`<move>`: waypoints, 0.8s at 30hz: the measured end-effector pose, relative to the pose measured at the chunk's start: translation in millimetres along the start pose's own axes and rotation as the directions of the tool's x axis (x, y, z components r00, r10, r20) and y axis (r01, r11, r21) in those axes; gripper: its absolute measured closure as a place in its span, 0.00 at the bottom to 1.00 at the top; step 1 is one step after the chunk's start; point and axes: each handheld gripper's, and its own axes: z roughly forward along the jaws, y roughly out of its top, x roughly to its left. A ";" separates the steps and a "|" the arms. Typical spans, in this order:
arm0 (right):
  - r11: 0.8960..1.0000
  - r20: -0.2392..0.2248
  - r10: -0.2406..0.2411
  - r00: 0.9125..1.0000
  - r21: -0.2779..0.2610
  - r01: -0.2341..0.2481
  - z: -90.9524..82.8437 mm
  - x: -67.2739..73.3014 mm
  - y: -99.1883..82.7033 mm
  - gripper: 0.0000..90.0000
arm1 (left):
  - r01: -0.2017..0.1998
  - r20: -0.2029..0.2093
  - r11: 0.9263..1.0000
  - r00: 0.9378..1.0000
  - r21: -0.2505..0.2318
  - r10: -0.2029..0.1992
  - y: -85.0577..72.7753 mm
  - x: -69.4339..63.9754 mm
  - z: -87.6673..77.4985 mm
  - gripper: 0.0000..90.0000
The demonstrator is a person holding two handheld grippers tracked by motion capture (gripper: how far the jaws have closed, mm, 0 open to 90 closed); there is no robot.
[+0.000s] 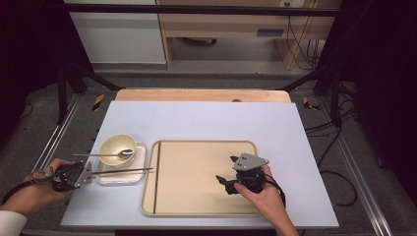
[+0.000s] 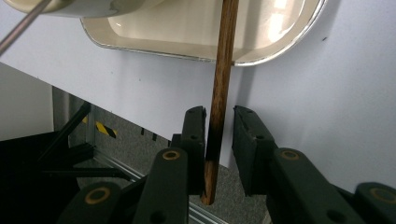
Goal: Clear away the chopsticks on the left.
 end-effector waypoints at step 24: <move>0.999 -0.017 -0.039 0.999 0.037 0.039 -17.2 3.3 17.9 0.25 | -0.147 -0.165 0.978 0.979 -0.145 0.123 45.9 -30.0 -76.0 0.93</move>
